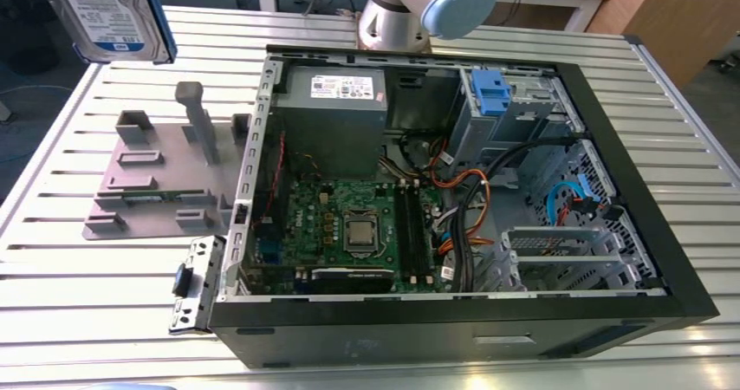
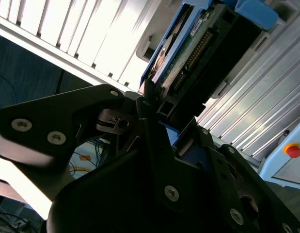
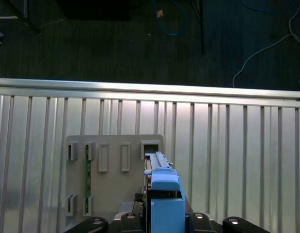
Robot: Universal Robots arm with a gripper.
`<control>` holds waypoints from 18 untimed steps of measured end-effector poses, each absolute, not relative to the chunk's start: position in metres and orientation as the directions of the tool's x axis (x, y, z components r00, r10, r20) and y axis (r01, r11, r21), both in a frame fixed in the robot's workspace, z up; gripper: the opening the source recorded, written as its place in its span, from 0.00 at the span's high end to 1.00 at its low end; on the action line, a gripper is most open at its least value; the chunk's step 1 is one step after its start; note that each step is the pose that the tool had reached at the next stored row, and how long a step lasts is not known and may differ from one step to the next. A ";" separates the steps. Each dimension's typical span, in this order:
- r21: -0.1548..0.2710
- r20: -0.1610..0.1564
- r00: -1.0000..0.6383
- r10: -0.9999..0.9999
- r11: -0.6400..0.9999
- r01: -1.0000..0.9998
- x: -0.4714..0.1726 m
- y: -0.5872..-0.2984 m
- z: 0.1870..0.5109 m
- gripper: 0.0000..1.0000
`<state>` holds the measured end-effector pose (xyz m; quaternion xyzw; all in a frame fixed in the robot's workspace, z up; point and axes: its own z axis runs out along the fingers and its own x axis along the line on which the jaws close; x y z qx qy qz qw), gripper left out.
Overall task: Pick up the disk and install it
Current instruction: 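Pick up the disk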
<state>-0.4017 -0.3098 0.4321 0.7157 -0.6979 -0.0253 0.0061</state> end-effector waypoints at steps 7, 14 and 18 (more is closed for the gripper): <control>0.044 -0.028 0.025 -0.999 -0.026 -0.999 -0.402 -0.310 0.434 0.63; 0.044 -0.028 0.025 -0.999 -0.026 -0.999 -0.402 -0.310 0.436 0.63; 0.044 -0.028 0.025 -0.999 -0.026 -0.999 -0.402 -0.310 0.437 0.63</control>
